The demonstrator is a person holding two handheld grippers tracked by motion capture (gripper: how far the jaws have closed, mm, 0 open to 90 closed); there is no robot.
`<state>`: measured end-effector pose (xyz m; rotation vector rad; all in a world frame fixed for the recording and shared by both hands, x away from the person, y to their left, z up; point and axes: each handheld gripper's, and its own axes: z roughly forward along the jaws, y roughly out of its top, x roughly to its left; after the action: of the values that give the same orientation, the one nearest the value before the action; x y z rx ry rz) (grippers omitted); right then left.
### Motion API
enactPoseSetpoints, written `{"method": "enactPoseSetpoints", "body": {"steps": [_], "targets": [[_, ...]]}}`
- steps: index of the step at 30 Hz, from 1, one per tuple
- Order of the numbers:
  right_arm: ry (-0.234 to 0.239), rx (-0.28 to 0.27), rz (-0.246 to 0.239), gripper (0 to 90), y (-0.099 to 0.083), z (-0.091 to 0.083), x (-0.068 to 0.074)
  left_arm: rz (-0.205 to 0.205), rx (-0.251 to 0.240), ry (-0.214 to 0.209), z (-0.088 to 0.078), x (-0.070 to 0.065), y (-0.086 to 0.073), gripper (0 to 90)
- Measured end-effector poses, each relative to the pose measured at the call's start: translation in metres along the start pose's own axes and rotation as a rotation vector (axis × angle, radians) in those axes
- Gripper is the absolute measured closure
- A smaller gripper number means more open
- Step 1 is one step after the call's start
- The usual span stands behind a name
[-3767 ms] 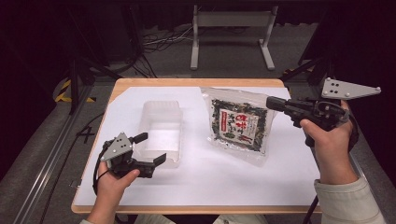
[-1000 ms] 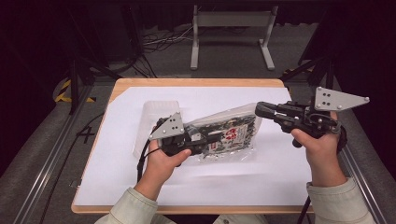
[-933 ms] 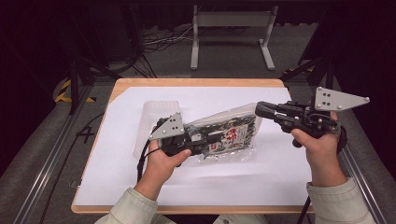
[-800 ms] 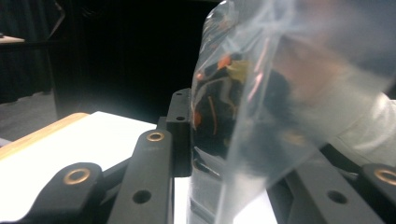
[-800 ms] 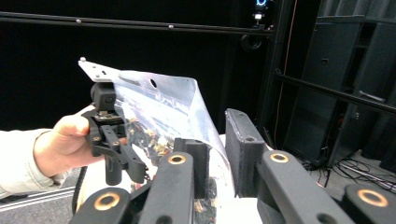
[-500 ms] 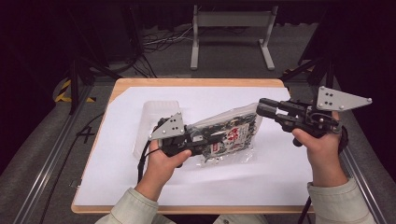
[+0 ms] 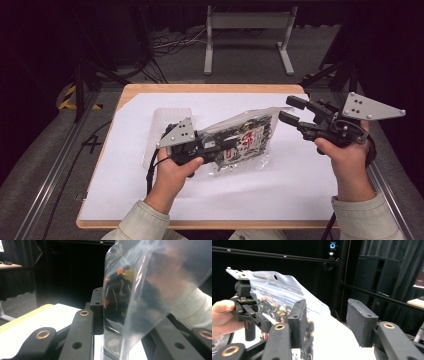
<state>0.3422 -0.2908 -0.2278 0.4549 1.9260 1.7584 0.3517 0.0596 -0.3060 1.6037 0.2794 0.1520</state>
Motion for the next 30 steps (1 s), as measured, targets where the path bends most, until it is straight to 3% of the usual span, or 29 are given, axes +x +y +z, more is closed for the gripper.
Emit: {"method": "enactPoseSetpoints", "body": {"steps": [13,16,26,30], "targets": [[-0.055,0.031,0.036,40.3,-0.011,-0.008,-0.010,0.012,-0.030,0.043,-0.023,0.008,0.017,71.7],[-0.073,0.046,0.038,39.7,-0.014,-0.011,-0.012,0.029,-0.037,0.070,-0.032,0.011,0.021,71.6],[-0.118,0.096,0.048,37.1,-0.026,-0.021,-0.018,0.018,-0.064,0.132,-0.054,0.023,0.024,71.6],[-0.127,0.106,0.055,36.4,-0.030,-0.023,-0.020,0.032,-0.069,0.158,-0.061,0.024,0.025,71.6]]}}
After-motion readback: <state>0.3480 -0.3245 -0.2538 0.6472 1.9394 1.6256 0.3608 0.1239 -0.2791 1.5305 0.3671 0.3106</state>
